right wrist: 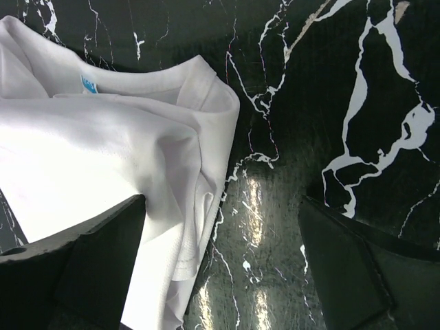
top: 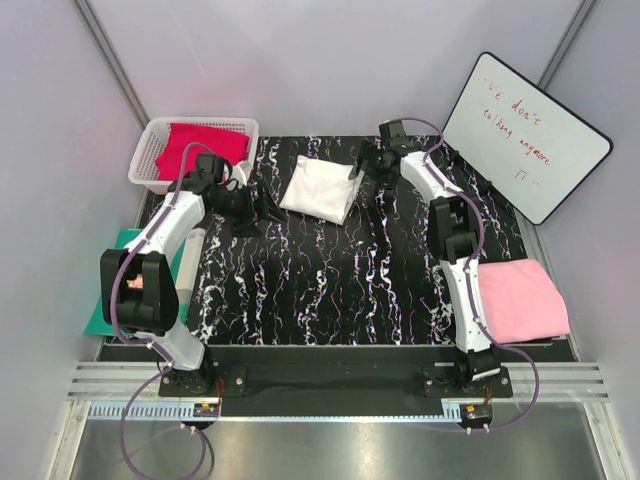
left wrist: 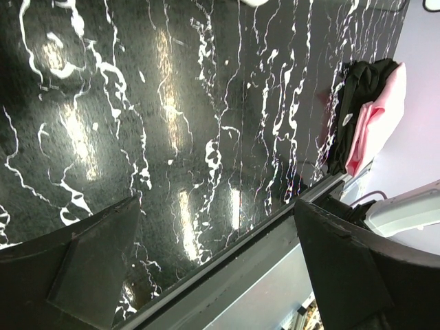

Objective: Fold and stack the t-shirts
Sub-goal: Smooth out wrinkles on the folded tshirt, then put the neatly folded tshirt into the corner of the board with the right arm

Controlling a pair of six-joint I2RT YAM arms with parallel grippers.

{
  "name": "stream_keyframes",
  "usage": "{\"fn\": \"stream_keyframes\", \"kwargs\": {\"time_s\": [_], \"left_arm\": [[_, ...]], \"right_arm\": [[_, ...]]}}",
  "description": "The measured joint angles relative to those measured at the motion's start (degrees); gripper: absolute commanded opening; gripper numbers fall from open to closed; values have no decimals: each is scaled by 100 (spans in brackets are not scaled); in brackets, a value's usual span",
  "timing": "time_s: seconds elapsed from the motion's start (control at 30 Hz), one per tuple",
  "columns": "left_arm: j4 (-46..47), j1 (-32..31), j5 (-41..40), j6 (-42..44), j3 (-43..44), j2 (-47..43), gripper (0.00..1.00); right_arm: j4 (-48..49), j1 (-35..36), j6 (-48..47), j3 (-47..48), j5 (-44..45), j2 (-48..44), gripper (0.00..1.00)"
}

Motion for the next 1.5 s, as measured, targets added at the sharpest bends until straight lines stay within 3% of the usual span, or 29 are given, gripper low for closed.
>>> {"fn": "stream_keyframes", "kwargs": {"time_s": [0.17,0.3,0.43,0.6,0.77,0.87,1.03,1.5], "left_arm": [[-24,-31,-24,0,-37,-46,99],[-22,-52,-31,0,-37,-87,99],[-22,-63,-46,-2,-37,-105,99],[-24,-74,-61,0,-37,-140,99],[-24,-72,-66,0,-37,-140,99],[-24,-74,-70,0,-37,-140,99],[-22,-79,-83,-2,-37,-140,99],[-31,-166,-101,-4,-9,-140,99]], "right_arm": [[-26,0,-20,-50,-57,-76,97],[-63,-2,-4,476,-481,208,90],[15,4,44,1067,-896,675,71],[63,17,118,1137,-1147,874,65],[90,24,151,988,-1167,885,11],[160,26,203,815,-1233,881,1],[459,31,212,-22,-1303,442,0],[168,35,-507,-4291,-955,-2382,0]]}}
